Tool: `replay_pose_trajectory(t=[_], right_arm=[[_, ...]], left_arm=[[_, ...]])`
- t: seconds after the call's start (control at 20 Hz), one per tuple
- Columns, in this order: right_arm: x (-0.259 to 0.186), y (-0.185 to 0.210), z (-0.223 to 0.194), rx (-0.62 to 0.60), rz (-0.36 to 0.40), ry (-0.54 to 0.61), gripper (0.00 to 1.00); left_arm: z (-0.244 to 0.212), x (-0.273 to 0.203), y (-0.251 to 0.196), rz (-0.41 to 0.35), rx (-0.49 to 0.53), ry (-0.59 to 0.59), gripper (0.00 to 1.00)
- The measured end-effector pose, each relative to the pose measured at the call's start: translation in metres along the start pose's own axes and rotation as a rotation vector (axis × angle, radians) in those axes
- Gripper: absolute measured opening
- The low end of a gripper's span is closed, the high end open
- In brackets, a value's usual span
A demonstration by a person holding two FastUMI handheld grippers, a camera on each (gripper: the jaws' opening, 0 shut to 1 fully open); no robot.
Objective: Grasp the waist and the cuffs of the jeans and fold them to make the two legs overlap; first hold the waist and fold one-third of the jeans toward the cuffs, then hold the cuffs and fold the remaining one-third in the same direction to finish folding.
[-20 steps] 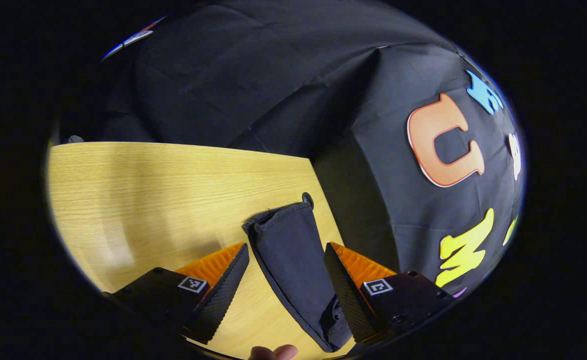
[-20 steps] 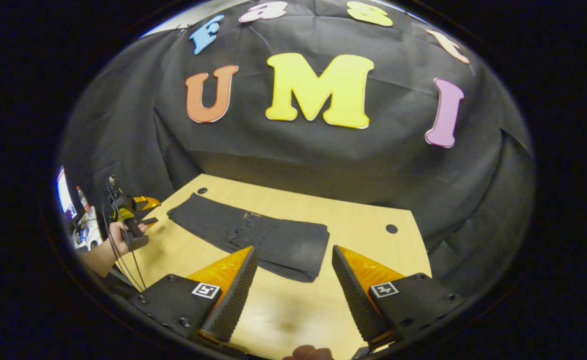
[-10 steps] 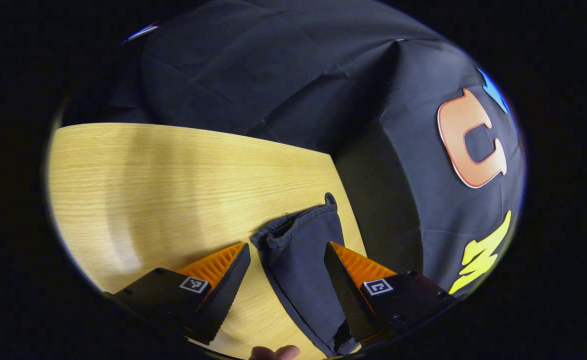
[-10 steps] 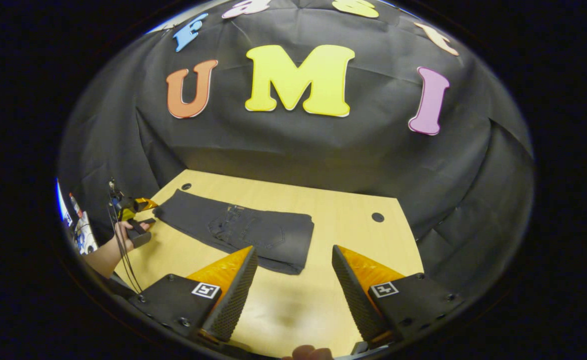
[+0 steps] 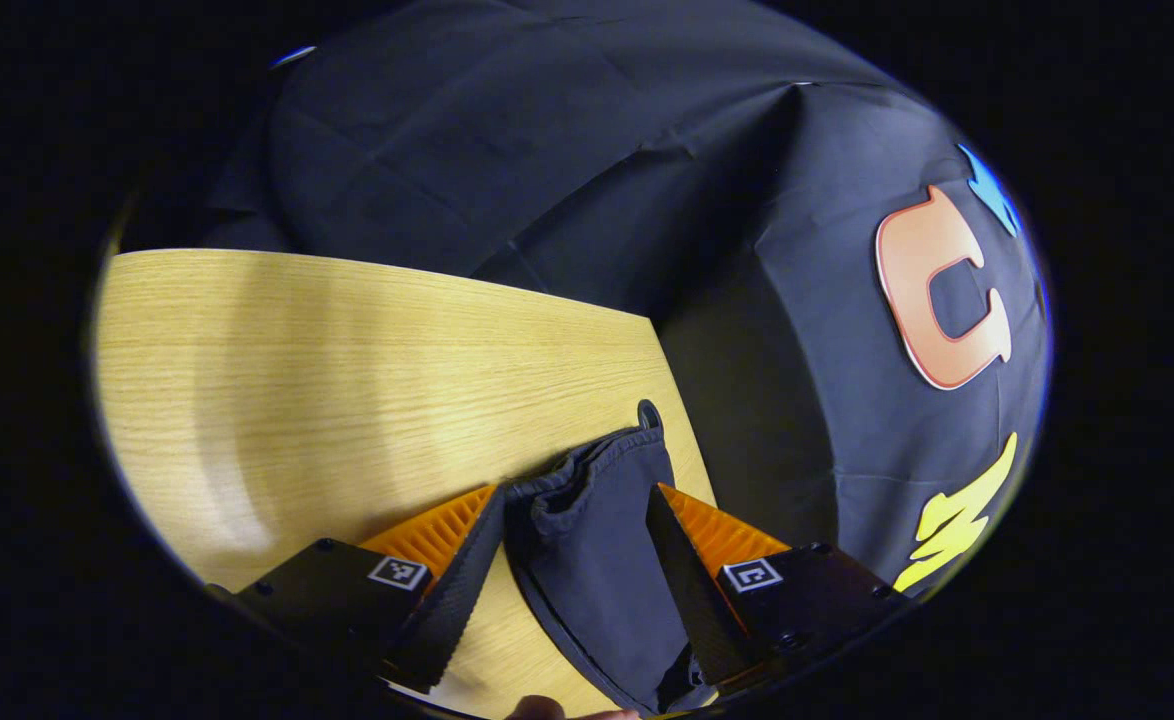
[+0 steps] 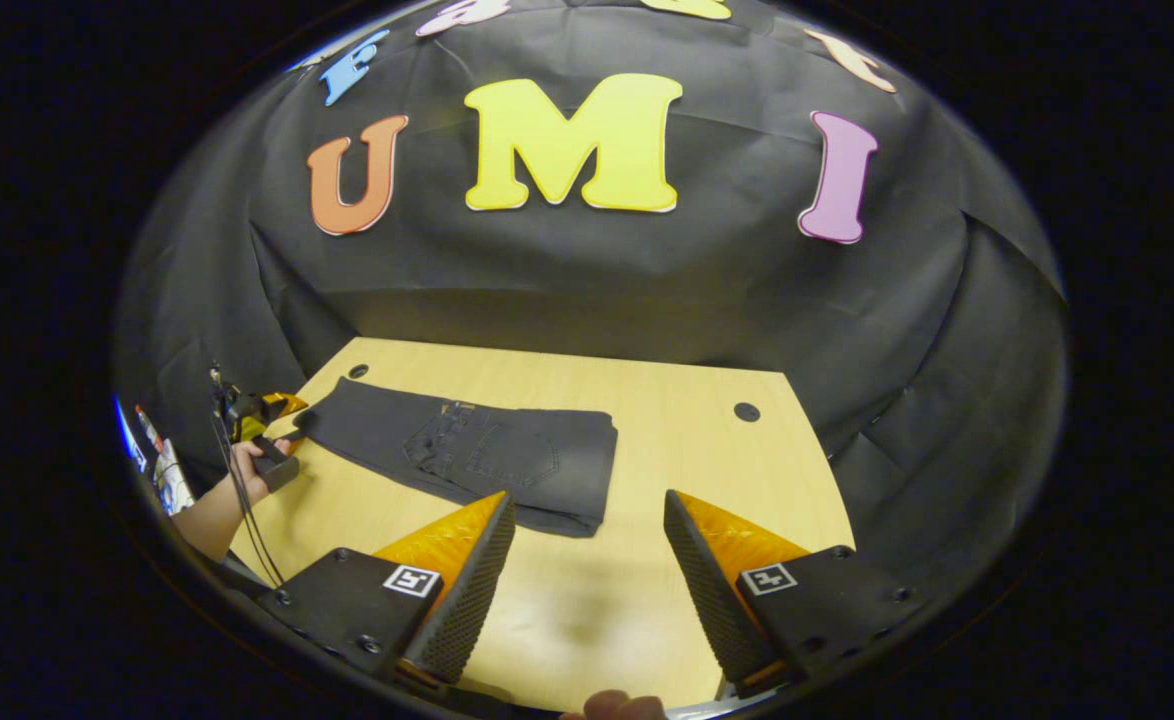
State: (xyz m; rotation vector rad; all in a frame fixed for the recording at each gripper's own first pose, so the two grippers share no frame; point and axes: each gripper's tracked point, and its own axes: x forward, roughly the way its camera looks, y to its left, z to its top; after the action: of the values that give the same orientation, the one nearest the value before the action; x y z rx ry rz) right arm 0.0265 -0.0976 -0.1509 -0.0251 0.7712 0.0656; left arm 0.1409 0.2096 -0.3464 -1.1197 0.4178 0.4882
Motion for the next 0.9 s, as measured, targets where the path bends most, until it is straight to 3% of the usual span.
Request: replay_pose_trajectory(t=[0.1,0.25,0.3,0.35,0.45,0.6,0.7,0.9], right_arm=[[0.000,0.001,0.000,-0.008,-0.003,-0.001,0.93],[-0.001,0.000,-0.003,-0.011,-0.005,0.004,0.93],[-0.001,-0.001,-0.004,-0.007,-0.006,0.006,0.93],[-0.001,-0.001,-0.004,-0.004,-0.007,0.008,0.93],[-0.002,-0.001,-0.003,-0.002,-0.008,0.010,0.93],[-0.004,-0.003,-0.003,-0.005,-0.017,0.002,0.93],[-0.005,-0.003,-0.001,0.000,-0.024,-0.013,0.93],[-0.003,-0.004,0.003,0.041,-0.032,-0.045,0.93]], left_arm=[[-0.001,0.002,0.000,0.000,0.019,0.006,0.81],[-0.005,0.007,0.002,0.005,0.074,0.022,0.74],[-0.007,0.009,0.004,0.007,0.101,0.030,0.80],[-0.008,0.011,0.004,0.005,0.124,0.037,0.63],[-0.010,0.016,0.007,0.010,0.147,0.052,0.54],[-0.012,0.016,0.006,0.003,0.129,0.066,0.21],[-0.011,0.014,0.001,-0.005,0.131,0.071,0.14],[-0.004,-0.004,-0.036,-0.090,0.149,0.063,0.10]])
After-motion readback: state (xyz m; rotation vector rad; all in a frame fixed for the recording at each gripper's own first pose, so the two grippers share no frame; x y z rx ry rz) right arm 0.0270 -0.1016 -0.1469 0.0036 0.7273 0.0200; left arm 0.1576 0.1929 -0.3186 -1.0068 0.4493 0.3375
